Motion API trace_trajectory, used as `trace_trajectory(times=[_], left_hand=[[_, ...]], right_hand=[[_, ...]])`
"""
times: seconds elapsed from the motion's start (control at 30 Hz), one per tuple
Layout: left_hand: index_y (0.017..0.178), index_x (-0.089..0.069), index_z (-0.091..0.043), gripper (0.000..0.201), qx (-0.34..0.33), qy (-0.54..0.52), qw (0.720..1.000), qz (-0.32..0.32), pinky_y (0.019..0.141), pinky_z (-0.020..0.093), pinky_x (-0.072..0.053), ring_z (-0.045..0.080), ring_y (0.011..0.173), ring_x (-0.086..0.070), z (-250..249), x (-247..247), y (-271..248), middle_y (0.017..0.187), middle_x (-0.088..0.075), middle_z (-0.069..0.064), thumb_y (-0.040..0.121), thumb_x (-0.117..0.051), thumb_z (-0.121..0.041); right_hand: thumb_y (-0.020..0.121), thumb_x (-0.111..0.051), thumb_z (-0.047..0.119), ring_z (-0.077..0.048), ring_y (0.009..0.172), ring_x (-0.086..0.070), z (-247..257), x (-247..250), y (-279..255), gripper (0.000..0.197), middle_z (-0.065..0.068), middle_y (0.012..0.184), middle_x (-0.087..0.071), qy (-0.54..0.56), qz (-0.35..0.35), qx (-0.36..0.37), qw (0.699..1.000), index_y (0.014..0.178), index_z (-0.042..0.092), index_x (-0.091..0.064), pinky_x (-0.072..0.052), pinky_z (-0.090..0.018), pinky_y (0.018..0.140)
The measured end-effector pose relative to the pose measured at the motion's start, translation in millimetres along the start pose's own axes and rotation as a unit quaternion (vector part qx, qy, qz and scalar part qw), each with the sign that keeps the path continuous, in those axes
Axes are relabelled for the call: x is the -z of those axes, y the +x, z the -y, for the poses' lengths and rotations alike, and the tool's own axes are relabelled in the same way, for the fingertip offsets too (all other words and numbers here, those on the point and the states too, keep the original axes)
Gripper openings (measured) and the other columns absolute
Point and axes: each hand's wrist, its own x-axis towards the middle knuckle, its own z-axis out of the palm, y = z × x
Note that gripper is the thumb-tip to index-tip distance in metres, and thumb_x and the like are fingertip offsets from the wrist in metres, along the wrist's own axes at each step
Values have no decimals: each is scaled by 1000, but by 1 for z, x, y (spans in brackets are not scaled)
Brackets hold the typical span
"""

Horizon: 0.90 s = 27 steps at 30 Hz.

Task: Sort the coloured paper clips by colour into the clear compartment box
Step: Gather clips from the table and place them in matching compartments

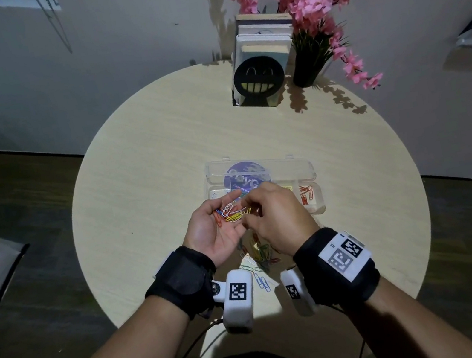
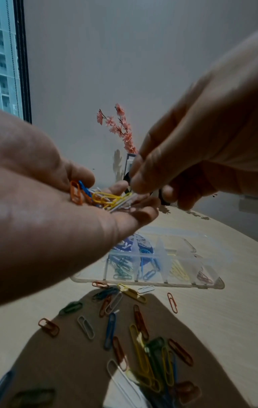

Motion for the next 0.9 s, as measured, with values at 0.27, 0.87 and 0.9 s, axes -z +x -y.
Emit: trace_trajectory(times=[0.27, 0.87, 0.9], left_hand=[[114, -62, -2, 39, 6, 31, 999, -25, 88, 30, -37, 22, 95, -54, 7, 1, 6, 108, -62, 15, 93, -34, -20], [96, -65, 7, 40, 13, 8, 1000, 14, 72, 40, -60, 27, 76, -71, 7, -10, 5, 87, -71, 20, 93, -31, -14], [98, -63, 7, 38, 12, 15, 1000, 9, 73, 40, -60, 28, 76, -71, 7, -10, 5, 87, -71, 20, 93, -32, -14]], right_hand=[[88, -52, 15, -26, 102, -57, 13, -7, 3, 42, -4, 114, -51, -165, 39, 41, 985, 130, 21, -51, -42, -31, 67], [80, -70, 7, -18, 67, -59, -18, 3, 14, 7, -7, 73, -68, 299, -34, -97, 949, 76, 14, -69, -50, -33, 67], [80, -69, 6, -19, 65, -58, -20, 5, 15, 10, -12, 71, -66, 310, -37, -102, 945, 74, 14, -67, -50, -35, 65]])
